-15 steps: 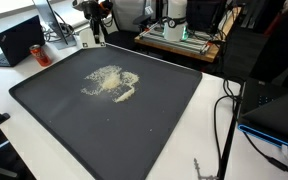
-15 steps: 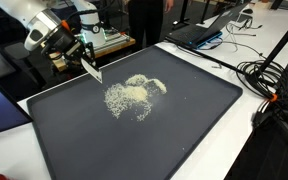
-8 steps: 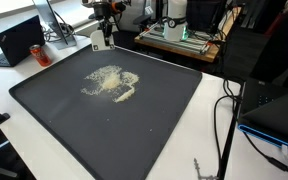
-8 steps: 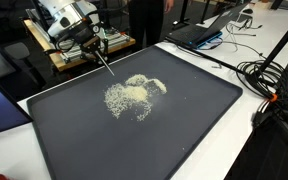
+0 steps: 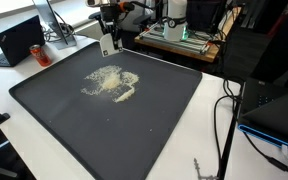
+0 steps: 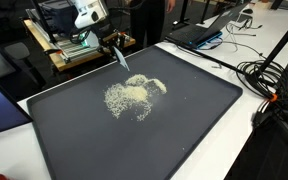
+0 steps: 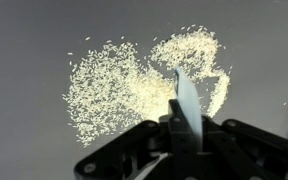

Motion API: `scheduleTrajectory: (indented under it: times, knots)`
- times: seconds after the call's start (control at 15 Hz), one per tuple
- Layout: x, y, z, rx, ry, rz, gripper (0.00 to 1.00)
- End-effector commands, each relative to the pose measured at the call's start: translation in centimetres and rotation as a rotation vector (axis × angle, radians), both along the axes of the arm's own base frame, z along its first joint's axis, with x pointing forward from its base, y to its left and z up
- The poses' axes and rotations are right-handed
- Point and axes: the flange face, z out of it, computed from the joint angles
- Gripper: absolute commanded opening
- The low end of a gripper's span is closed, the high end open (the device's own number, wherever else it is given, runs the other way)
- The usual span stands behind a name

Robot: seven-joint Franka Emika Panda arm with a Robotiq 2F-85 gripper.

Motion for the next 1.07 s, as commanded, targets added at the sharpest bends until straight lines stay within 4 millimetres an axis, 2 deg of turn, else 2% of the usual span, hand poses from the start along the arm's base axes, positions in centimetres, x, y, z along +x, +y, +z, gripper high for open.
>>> scheduleTrajectory:
  times: [0.0,0.33,1.0]
  knots:
    - [1.4,2.3,0.5,-0.032,0.021,-0.009,0.01]
    - [3.7,3.6,-0.2,-0.03,0.027,-0.067,0.01]
    - [7.1,3.1,-6.2,-0.118,0.074,-0.157,0.01]
